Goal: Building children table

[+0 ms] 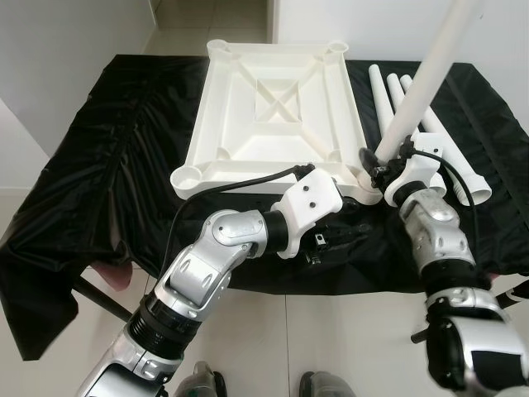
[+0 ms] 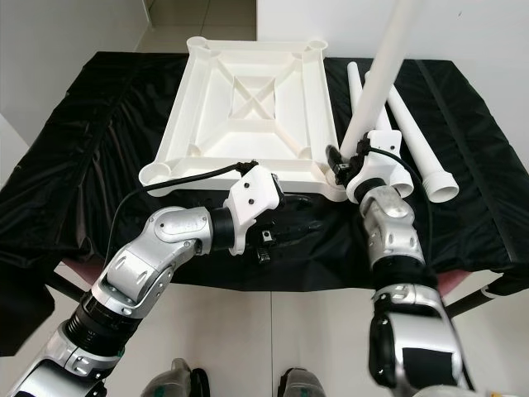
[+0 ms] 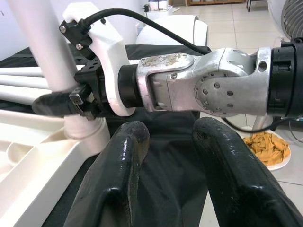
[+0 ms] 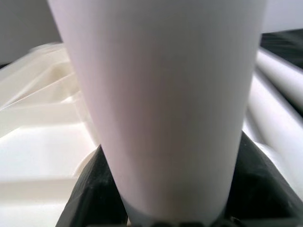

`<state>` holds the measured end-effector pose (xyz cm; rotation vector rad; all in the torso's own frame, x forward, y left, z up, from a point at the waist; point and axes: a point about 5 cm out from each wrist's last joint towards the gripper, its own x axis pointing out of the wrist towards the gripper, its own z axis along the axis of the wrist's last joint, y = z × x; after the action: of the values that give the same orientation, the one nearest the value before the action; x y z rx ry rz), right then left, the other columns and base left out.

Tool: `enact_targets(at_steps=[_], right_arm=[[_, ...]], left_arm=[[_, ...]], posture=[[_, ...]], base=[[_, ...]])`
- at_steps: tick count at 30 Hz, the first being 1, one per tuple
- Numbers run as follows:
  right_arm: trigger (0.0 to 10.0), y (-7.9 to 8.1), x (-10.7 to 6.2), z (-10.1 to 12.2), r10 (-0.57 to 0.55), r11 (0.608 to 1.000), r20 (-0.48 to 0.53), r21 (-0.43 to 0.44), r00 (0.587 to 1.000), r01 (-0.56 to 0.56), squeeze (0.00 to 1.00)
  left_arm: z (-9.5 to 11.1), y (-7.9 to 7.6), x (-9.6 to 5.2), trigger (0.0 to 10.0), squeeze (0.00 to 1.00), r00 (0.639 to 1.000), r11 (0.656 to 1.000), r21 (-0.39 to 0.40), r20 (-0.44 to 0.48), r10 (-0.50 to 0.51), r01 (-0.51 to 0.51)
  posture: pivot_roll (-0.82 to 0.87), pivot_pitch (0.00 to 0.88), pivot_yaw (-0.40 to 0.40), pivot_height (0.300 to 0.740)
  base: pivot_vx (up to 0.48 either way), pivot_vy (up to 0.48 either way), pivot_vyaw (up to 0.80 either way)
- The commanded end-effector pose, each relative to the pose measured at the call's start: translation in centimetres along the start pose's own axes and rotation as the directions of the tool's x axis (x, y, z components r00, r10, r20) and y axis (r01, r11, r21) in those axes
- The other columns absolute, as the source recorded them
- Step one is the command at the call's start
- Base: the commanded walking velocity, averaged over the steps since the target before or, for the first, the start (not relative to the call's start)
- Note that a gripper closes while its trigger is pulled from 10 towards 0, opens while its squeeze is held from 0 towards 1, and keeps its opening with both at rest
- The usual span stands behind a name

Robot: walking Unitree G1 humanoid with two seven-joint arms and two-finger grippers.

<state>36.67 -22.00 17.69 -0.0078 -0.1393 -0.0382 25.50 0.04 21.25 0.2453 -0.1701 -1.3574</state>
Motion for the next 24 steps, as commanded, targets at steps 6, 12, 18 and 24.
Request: enact_targets(at_steps=[6, 12, 18, 24], right_arm=[[10.0, -0.9, -0.6, 0.6, -0.225, 0.974, 0.052, 0.038, 0.973, 0.224, 0.00], [10.0, 1.0, -1.6, -0.1, -0.306, 0.951, 0.010, 0.046, 0.952, 0.305, 0.00], [10.0, 2.1, -1.4, 0.2, -0.253, 0.967, 0.012, 0.042, 0.967, 0.253, 0.00], [10.0, 2.3, -1.4, 0.4, -0.243, 0.970, 0.021, 0.036, 0.970, 0.242, 0.03]], left_arm=[[0.0, -0.2, 0.1, 10.0, 0.00, 1.000, 1.000, 0.001, -0.003, 0.014, -0.014], [0.0, -0.1, 0.2, 10.0, 0.00, 1.000, 1.000, 0.000, -0.003, 0.015, -0.015], [0.0, -0.1, 0.1, 10.0, 0.00, 1.000, 1.000, 0.002, -0.001, 0.021, -0.021], [0.1, 0.0, 0.1, 10.0, 0.00, 1.000, 1.000, 0.002, 0.000, 0.022, -0.022]], posture=[[-0.07, 0.075, 0.054, 0.740], [-0.06, 0.074, 0.050, 0.740], [-0.06, 0.073, 0.049, 0.740], [-0.07, 0.075, 0.047, 0.740]], base=[[0.000, 0.000, 0.00], [0.000, 0.000, 0.00], [0.000, 0.000, 0.00], [0.000, 0.000, 0.00]])
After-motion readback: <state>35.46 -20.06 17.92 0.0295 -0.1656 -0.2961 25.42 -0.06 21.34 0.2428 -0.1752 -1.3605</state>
